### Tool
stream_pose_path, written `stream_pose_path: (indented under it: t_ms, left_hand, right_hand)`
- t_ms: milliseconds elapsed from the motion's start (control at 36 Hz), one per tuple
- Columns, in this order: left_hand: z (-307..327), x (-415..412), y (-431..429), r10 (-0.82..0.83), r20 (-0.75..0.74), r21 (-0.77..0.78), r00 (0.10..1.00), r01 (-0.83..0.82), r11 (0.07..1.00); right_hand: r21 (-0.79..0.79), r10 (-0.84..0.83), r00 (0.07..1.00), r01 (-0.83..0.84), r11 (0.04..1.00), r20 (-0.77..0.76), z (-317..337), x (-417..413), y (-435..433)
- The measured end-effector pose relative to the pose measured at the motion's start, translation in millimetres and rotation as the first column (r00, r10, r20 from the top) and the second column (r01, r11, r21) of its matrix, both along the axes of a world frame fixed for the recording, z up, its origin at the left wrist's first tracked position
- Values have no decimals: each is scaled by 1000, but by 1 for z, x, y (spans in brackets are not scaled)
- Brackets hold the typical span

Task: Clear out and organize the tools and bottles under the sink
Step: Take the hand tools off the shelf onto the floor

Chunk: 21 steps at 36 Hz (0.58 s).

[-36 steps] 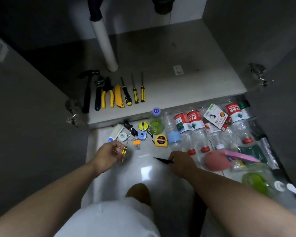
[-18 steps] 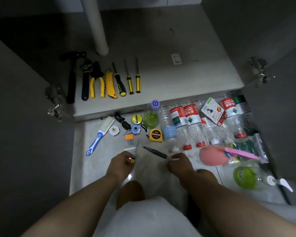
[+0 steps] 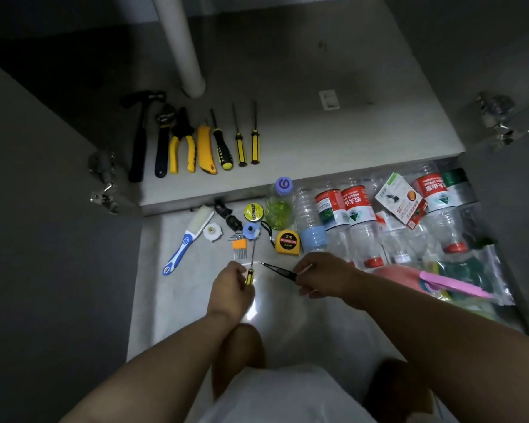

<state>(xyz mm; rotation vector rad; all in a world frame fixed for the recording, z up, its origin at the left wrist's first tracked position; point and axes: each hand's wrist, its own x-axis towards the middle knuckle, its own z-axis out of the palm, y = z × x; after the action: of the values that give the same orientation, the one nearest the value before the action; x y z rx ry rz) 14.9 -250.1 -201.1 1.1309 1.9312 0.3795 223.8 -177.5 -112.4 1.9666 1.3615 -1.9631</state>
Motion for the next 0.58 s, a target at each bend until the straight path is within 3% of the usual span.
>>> stream_pose_path:
  t_ms: [167, 306, 472, 583]
  left_hand:
    - [24, -12, 24, -85, -56, 134, 995, 92, 987]
    - [61, -29, 56, -108, -160, 289, 981, 151, 946]
    - [103, -49, 103, -59, -231, 407, 971, 151, 901]
    - [120, -55, 137, -76, -296, 429, 952, 204, 880]
  right_hand:
    - [13, 260, 961, -260, 965, -91, 20, 1, 25]
    - [169, 295, 932, -263, 950, -209, 53, -6, 44]
    - [476, 232, 959, -129, 870, -163, 84, -32, 80]
    - [618, 188, 982, -150, 772, 4, 91, -45, 113]
